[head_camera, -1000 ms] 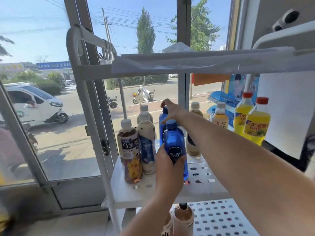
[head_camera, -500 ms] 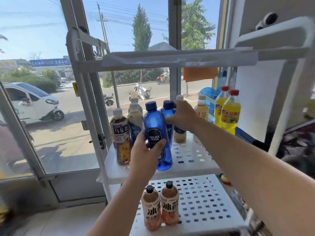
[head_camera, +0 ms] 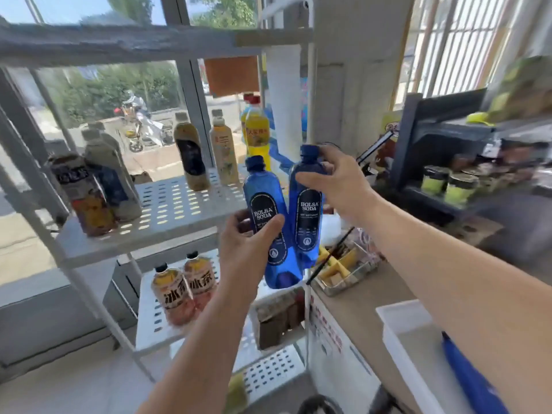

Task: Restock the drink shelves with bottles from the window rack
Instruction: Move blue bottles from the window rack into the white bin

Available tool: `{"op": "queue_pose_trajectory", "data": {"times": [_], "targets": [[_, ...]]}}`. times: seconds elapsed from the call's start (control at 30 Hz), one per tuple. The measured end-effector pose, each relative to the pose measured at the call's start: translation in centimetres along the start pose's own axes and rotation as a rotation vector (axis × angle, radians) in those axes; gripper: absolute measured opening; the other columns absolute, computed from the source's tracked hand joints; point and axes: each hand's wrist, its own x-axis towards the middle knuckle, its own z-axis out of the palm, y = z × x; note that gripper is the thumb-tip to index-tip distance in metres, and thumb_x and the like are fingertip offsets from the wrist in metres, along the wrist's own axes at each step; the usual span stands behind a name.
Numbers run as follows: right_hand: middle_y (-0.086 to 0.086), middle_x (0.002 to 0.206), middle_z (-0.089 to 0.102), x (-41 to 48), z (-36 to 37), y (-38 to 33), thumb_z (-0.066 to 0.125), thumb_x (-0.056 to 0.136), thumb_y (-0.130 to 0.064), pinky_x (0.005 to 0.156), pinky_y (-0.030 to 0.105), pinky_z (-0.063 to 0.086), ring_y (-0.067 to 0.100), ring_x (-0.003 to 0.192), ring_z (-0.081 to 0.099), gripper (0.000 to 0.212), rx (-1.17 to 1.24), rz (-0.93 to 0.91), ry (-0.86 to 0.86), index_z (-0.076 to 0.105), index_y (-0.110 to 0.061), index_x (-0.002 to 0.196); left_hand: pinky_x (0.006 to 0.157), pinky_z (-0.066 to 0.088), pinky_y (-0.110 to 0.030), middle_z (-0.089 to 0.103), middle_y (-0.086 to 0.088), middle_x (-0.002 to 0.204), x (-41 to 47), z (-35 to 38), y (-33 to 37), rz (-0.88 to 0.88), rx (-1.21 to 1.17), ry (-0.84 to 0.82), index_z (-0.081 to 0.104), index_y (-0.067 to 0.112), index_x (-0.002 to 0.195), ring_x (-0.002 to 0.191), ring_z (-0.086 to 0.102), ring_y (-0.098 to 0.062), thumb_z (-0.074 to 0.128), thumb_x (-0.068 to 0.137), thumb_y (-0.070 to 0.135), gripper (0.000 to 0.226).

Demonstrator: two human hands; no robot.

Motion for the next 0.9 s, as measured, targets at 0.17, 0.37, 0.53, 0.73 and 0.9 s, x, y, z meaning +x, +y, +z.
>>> {"op": "queue_pose_trajectory", "data": {"times": [0.17, 0.37, 0.53, 0.73, 0.9], "targets": [[-0.007, 0.082, 0.075, -7.6, -9.8, 2.4, 0.070, 0.088, -0.004, 0.071, 0.025, 0.055, 0.007, 0.074, 0.068, 0.024, -0.072, 0.066, 0.248, 0.069, -0.017, 0.108, 0.067, 0.060, -0.034, 0.076, -0.008, 0.093, -5.7, 8.5, -4.2, -0.134, 0.032, -0.207, 0.069, 0.014, 0.100, 0.077, 0.075, -0.020, 0.087, 0.068, 0.032, 0.041], [-0.001, 0.077, 0.072, -16.4, -20.6, 5.4, 0.075, 0.085, -0.015, 0.063, 0.025, 0.052, 0.009, 0.067, 0.065, 0.010, -0.242, 0.271, 0.467, 0.074, -0.015, 0.095, 0.065, 0.059, -0.033, 0.076, -0.001, 0.083, -11.8, 17.1, -11.1, -0.286, 0.253, -0.402, 0.071, 0.021, 0.089, 0.072, 0.073, -0.016, 0.084, 0.064, 0.049, 0.040], [-0.001, 0.068, 0.063, -21.0, -26.3, 8.4, 0.075, 0.085, -0.019, 0.064, 0.027, 0.045, 0.011, 0.063, 0.056, 0.016, -0.285, 0.375, 0.653, 0.073, -0.003, 0.088, 0.058, 0.056, -0.031, 0.071, -0.003, 0.075, -15.6, 23.3, -17.3, -0.430, 0.434, -0.558, 0.073, 0.013, 0.087, 0.067, 0.068, -0.016, 0.078, 0.070, 0.051, 0.042], [0.004, 0.072, 0.066, -21.8, -27.8, 12.1, 0.073, 0.076, -0.040, 0.067, 0.034, 0.049, 0.016, 0.068, 0.060, 0.036, -0.302, 0.485, 0.573, 0.071, -0.005, 0.085, 0.084, 0.056, -0.039, 0.068, -0.017, 0.111, -17.2, 27.6, -23.2, -0.555, 0.722, -0.717, 0.062, -0.001, 0.119, 0.100, 0.066, -0.034, 0.064, 0.089, 0.039, 0.049], [0.009, 0.078, 0.069, -21.1, -27.3, 14.1, 0.072, 0.089, -0.021, 0.058, 0.025, 0.054, 0.015, 0.065, 0.064, 0.023, -0.244, 0.541, 0.475, 0.071, 0.000, 0.097, 0.093, 0.049, -0.033, 0.063, -0.019, 0.129, -17.8, 28.1, -25.8, -0.527, 0.890, -0.815, 0.059, -0.003, 0.128, 0.120, 0.059, -0.035, 0.046, 0.100, 0.014, 0.035]]}}
